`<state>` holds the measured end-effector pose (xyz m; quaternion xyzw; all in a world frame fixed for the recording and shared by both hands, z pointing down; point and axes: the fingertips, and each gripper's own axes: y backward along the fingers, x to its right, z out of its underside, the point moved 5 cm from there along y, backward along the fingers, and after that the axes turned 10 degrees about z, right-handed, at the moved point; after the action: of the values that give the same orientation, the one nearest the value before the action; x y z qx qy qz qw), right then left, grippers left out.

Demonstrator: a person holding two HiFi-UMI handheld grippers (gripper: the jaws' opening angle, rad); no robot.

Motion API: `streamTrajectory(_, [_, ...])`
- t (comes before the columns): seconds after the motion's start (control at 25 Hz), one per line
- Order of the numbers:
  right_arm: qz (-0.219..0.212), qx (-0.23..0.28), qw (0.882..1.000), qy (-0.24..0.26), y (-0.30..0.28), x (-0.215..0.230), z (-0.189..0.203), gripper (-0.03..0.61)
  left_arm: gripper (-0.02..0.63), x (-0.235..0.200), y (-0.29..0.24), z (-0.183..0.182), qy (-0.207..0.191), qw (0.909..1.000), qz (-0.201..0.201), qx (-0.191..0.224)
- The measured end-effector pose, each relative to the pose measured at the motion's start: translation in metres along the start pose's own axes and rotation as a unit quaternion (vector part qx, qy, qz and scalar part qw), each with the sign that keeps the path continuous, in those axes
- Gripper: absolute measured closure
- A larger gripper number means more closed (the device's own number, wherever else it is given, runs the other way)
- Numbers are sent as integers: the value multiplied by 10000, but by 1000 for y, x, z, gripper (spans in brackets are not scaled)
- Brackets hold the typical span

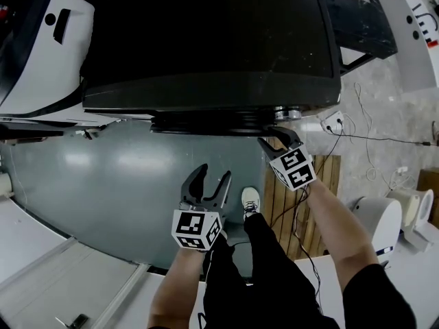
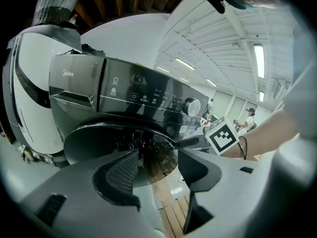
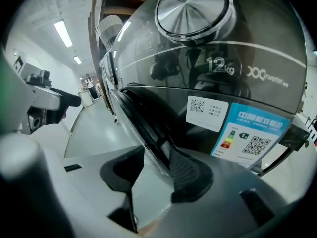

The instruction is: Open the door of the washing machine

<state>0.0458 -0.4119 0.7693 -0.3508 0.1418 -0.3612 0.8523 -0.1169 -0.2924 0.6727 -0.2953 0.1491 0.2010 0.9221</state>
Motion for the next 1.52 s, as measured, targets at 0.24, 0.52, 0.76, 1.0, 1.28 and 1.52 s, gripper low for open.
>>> streamTrajectory(0.24, [-45, 102, 9999, -81, 1, 2, 0, 407, 353, 4, -7, 4, 150, 9999, -61, -19])
streamTrajectory(0.52, [-171, -6, 9997, -159, 5, -4, 5, 408, 352, 13, -12, 8, 164, 9998, -93, -57])
streamTrajectory(0.76, [-379, -40, 9991, -197, 22, -26, 21, 422, 348, 19, -17, 21, 297, 9995, -18, -134])
streamTrajectory(1.0, [-541, 3, 9976, -430, 34, -50, 37, 425, 331, 17, -20, 41, 437, 9988, -3, -228])
streamTrajectory(1.28, [-791, 16, 9961, -380, 56, -92, 54, 431, 328, 29, -3, 58, 640, 9976, 67, -272])
streamTrajectory(1.52, [-1119, 164, 9930, -354, 76, -127, 60, 417, 326, 25, 15, 74, 786, 9966, -15, -244])
